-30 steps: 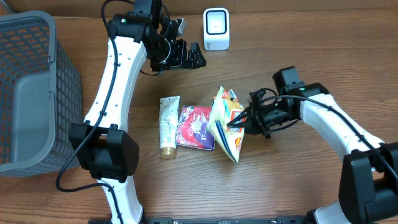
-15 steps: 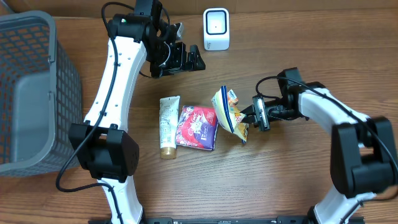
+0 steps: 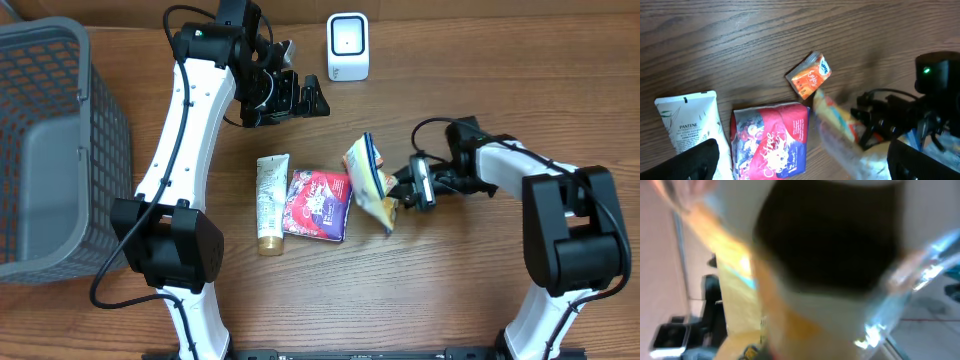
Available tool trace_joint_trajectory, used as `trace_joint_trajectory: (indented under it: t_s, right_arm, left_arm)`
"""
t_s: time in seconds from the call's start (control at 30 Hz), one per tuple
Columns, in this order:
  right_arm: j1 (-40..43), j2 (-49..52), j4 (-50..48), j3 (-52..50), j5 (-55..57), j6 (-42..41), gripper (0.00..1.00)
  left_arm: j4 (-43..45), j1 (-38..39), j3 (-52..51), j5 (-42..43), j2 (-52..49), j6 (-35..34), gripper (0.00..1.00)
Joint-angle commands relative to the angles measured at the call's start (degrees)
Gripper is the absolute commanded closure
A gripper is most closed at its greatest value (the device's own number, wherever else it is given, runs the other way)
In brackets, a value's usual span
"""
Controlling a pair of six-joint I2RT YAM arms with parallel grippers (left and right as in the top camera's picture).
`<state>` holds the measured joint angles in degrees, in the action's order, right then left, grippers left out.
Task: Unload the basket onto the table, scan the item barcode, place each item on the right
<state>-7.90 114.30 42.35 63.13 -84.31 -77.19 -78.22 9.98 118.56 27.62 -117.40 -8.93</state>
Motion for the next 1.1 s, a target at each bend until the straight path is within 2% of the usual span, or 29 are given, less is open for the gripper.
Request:
trace_joint_trajectory:
  t_s: [0.0, 0.2, 0.4, 0.57, 0.73, 0.87, 0.93, 0.97, 1.0, 1.07]
  right_arm:
    - [3.74, -0.37, -6.69, 1.31, -2.62, 2.99, 0.00]
    - [7.23, -0.37, -16.39, 1.33, -2.25, 4.59, 0.00]
    - [12.66, -0.50, -25.88, 1.36, 3.56, 6.67, 0.00]
    - [14.69, -2.62, -33.48, 1.62, 5.14, 16.74, 0.01]
    - [13.75, -9.25, -34.01, 2.64, 10.08, 31.10, 0.01]
    - [12.41, -17.62, -30.56, 3.58, 16.22, 40.89, 0.01]
    - [11.98, -22.10, -23.98, 3.87, 23.71, 50.16, 0.01]
    - [11.78, -24.02, -19.82, 3.87, 29.81, 54.84, 0.00]
    - [11.63, -27.26, -10.73, 3.87, 46.14, 60.48, 0.00]
    - [11.61, -28.89, -1.38, 3.82, 62.20, 60.37, 0.00]
  left_arm:
    - [-0.35, -0.42, 0.96, 0.72, 0.94, -0.57, 0.00]
    - [-0.44, -0.42, 0.96, 0.72, 0.94, -0.57, 0.00]
    - [-0.68, -0.42, 0.96, 0.68, 0.94, -0.55, 0.00]
    - [-0.70, -0.42, 0.96, 0.66, 0.94, -0.52, 0.00]
    - [-0.66, -0.42, 0.96, 0.37, 0.94, -0.50, 0.00]
    - [-0.61, -0.42, 0.96, -0.68, 0.94, -0.52, 0.00]
    - [-0.61, -0.42, 0.96, -1.07, 0.94, -0.50, 0.00]
    - [-0.61, -0.42, 0.96, -1.05, 0.94, -0.52, 0.00]
    - [-0.59, -0.42, 0.96, -1.05, 0.94, -0.50, 0.00]
    - [-0.59, -0.42, 0.96, -1.05, 0.94, -0.50, 0.00]
